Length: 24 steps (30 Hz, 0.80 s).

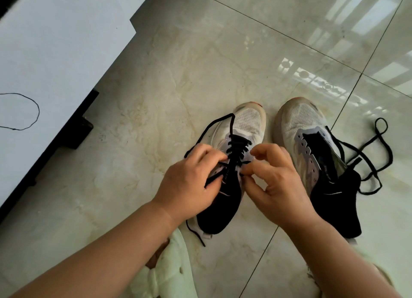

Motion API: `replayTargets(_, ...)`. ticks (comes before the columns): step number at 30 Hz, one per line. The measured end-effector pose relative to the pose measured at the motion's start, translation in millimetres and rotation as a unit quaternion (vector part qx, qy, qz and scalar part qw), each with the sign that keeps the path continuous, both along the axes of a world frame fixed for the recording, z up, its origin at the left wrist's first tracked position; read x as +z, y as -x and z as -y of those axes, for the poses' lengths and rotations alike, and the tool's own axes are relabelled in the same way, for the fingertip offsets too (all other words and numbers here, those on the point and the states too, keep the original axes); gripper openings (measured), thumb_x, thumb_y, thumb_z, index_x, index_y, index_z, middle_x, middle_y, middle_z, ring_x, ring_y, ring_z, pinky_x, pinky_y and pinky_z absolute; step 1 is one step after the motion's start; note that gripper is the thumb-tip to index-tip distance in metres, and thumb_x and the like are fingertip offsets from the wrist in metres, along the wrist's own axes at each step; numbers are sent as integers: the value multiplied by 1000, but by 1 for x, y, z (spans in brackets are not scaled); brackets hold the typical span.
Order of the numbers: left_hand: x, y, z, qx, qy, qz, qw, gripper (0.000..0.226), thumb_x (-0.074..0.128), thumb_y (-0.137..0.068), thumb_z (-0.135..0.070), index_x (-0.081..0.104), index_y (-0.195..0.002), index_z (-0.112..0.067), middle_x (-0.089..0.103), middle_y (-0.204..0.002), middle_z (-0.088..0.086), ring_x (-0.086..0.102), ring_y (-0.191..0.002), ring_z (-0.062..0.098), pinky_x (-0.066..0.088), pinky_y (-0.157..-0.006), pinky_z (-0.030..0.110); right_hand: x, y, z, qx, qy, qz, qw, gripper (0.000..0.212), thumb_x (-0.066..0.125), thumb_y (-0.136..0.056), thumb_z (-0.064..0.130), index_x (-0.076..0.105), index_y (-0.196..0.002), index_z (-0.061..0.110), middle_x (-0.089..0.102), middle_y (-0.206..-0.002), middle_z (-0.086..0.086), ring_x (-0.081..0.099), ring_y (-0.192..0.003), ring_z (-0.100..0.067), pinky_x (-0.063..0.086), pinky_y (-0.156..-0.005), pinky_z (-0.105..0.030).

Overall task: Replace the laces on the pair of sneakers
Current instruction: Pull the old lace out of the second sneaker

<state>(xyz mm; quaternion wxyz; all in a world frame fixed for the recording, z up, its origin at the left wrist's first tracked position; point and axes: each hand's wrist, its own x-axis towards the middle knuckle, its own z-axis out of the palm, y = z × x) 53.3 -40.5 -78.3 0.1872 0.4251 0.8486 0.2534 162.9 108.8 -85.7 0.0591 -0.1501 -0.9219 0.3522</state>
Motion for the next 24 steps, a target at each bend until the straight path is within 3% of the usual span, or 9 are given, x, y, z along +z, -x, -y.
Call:
replayTargets(3,-2,-3,-1,29,0,3,1000,26,71,-77,-14,65,-102,-14,59,-99,0,44,-50,11,40,-48,22,1,0,-1,-14,-77,56,995,13,62,-72,14,59,-61,8,57,-103,-12,50,-97,-33,40,-78,-40)
replayTargets(5,-3,-4,0,33,5,10,999,24,70,-77,-15,65,-101,-15,59,-99,-1,50,-51,15,45,-47,25,3,0,-1,-17,-119,107,987,12,62,-68,18,59,-60,10,59,-105,-10,49,-103,-35,34,-86,-45)
replayTargets(8,-3,-4,1,34,10,12,999,23,70,-78,-17,65,-100,-15,59,-98,-1,56,-54,20,48,-47,30,7,3,1,-10,-89,112,990,9,58,-68,24,62,-69,16,55,-115,-1,37,-116,-25,15,-102,-40)
replayTargets(10,-5,-3,0,33,13,9,999,25,70,-78,-19,64,-102,-16,59,-100,-1,50,-50,16,46,-47,29,9,3,1,-5,-50,89,995,10,59,-71,27,64,-74,19,52,-119,2,30,-122,-19,9,-103,-34)
replayTargets(14,-5,-2,0,28,16,11,999,24,69,-79,-17,64,-102,-14,58,-100,0,45,-48,15,46,-46,30,7,3,0,-2,-47,48,998,8,65,-75,23,70,-73,17,58,-110,0,35,-118,-20,17,-98,-37)
replayTargets(19,-3,-5,-2,28,21,0,999,24,67,-76,-7,63,-99,-11,59,-100,2,53,-50,21,44,-44,29,-2,5,6,-39,-87,16,995,10,65,-72,16,63,-64,11,59,-102,-3,38,-115,-22,18,-96,-34)
replayTargets(21,-3,-5,-2,46,11,-9,999,27,68,-73,-2,64,-98,-11,61,-99,3,52,-49,19,43,-44,25,-5,-2,4,-56,-107,45,992,10,63,-70,16,63,-63,10,58,-103,-5,36,-115,-24,18,-96,-36)
replayTargets(24,-4,-4,0,89,3,-12,996,32,66,-72,-1,63,-103,-11,62,-104,4,63,-61,26,54,-50,35,-9,-10,-2,-83,-132,132,979,10,69,-67,12,63,-65,5,58,-108,-13,32,-116,-31,24,-97,-48)
